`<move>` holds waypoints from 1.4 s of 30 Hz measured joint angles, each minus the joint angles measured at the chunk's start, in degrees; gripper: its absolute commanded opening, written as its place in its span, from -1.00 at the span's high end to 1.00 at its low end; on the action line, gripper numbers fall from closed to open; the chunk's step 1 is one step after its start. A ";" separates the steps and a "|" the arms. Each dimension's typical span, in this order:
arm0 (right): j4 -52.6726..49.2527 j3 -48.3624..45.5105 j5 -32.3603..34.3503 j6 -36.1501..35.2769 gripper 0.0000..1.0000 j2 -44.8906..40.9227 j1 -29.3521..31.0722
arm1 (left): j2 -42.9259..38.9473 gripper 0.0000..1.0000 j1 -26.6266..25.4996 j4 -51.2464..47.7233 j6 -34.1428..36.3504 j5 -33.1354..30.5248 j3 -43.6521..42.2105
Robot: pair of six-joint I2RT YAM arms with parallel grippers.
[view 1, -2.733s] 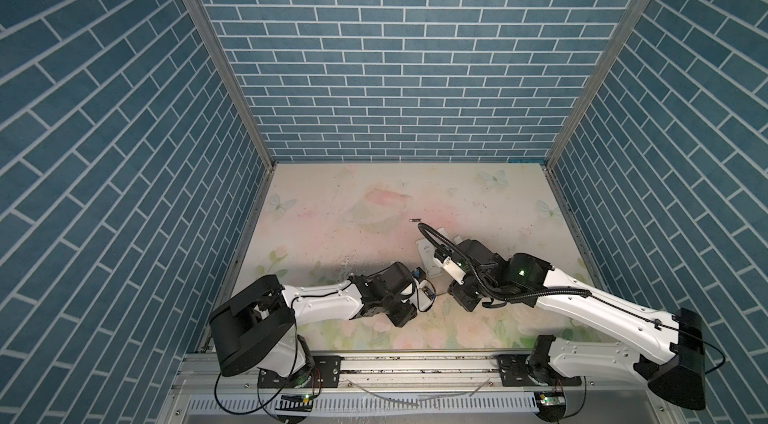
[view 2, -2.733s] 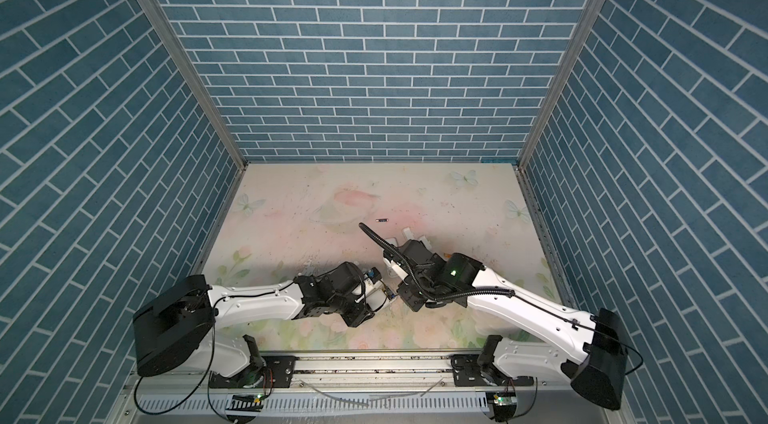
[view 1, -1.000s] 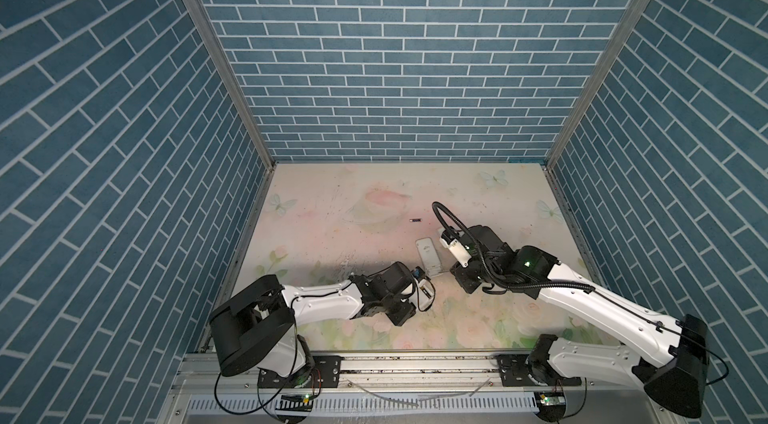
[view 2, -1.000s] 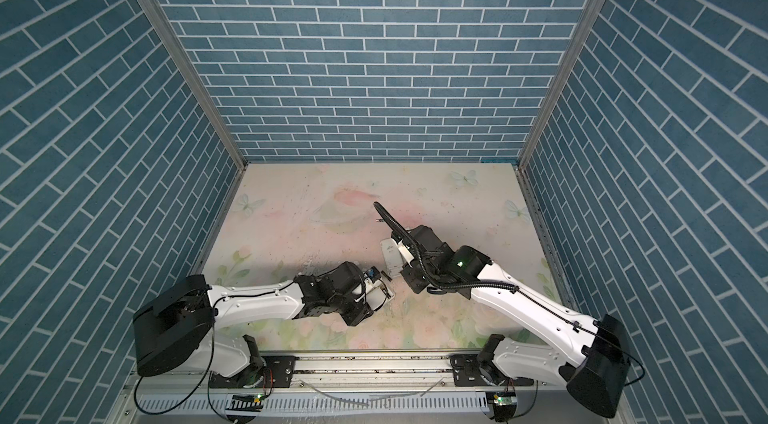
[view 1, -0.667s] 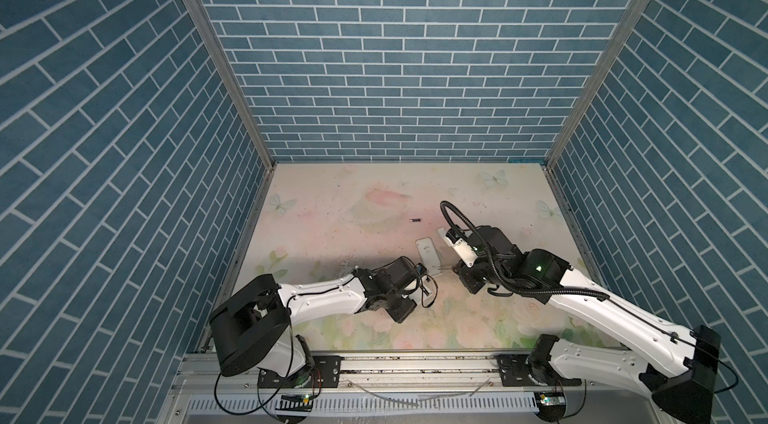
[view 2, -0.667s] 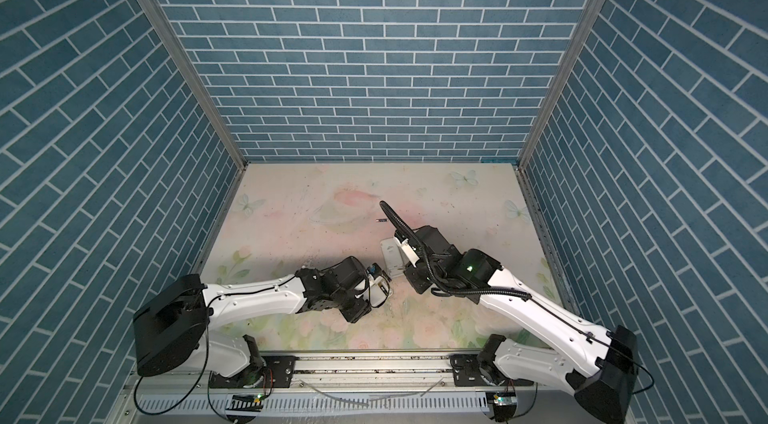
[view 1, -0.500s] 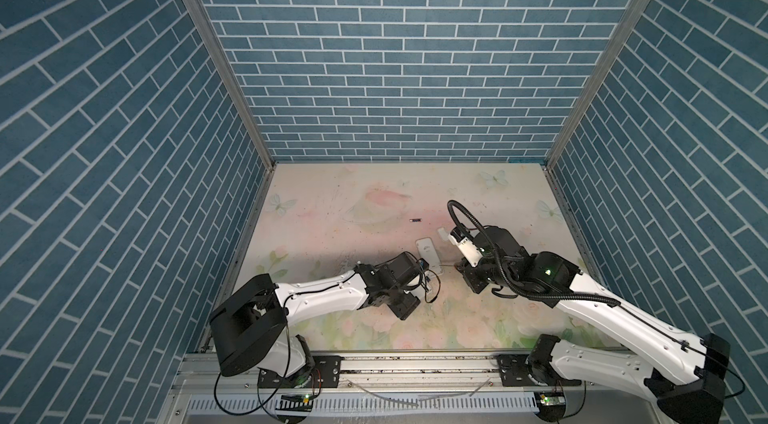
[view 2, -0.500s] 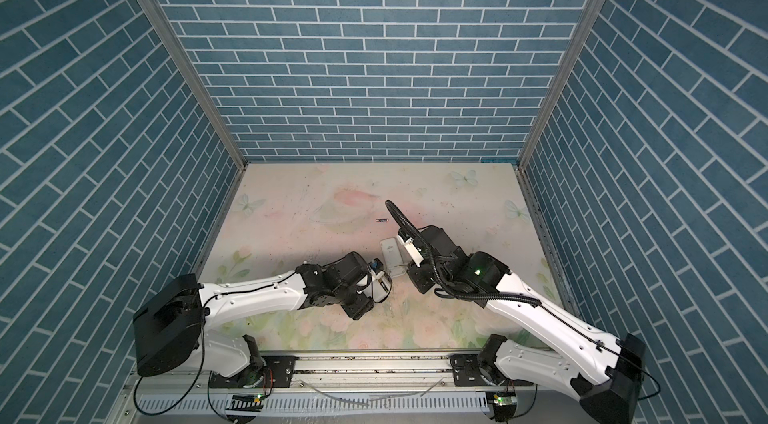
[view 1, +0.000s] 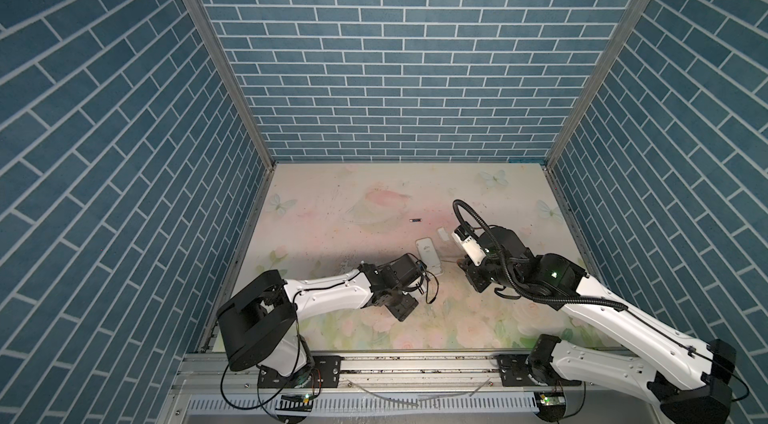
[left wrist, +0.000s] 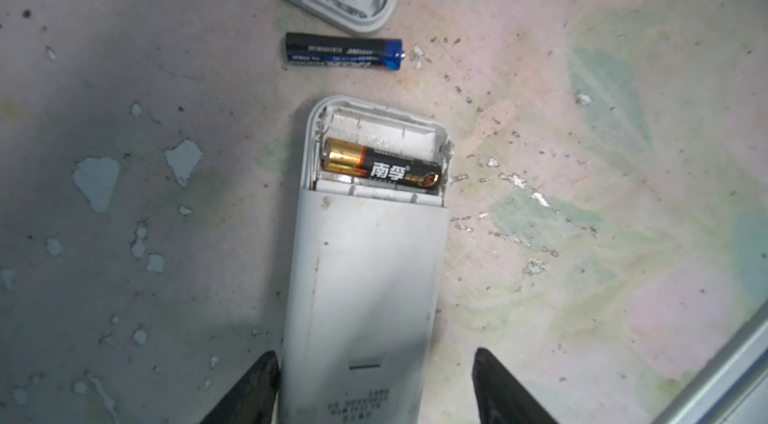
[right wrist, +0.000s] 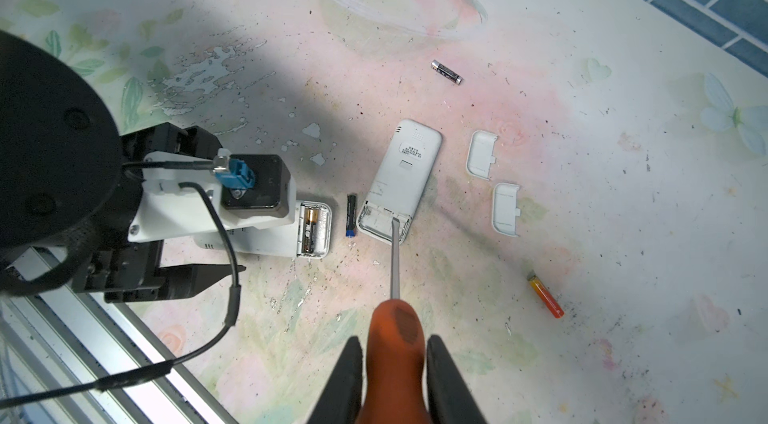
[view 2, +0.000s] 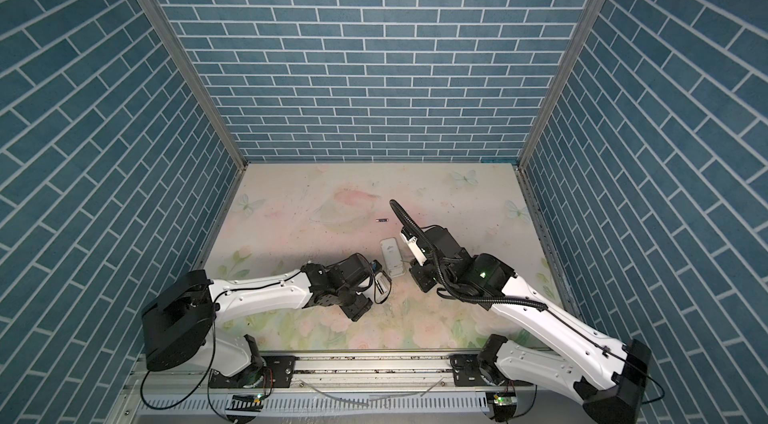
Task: Unload the batteries from the remote control
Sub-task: 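Flick the blue-ended battery out onto the table with the right-held screwdriver, then swing the right-held screwdriver over and insert its tip beside the gold battery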
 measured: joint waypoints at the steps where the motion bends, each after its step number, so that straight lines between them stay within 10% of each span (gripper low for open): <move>1: 0.11 0.00 0.00 0.00 1.00 0.46 0.00 | -0.02 -0.53 0.00 -0.20 -0.17 -0.63 -0.11; 18: -1.05 5.29 -8.33 9.22 1.00 9.33 -1.27 | -0.48 -0.51 0.02 2.29 -1.05 -4.94 -3.23; 42: -2.14 7.37 -25.49 43.10 1.00 18.84 -10.47 | -4.92 -0.39 0.02 12.48 -2.89 -8.68 -10.29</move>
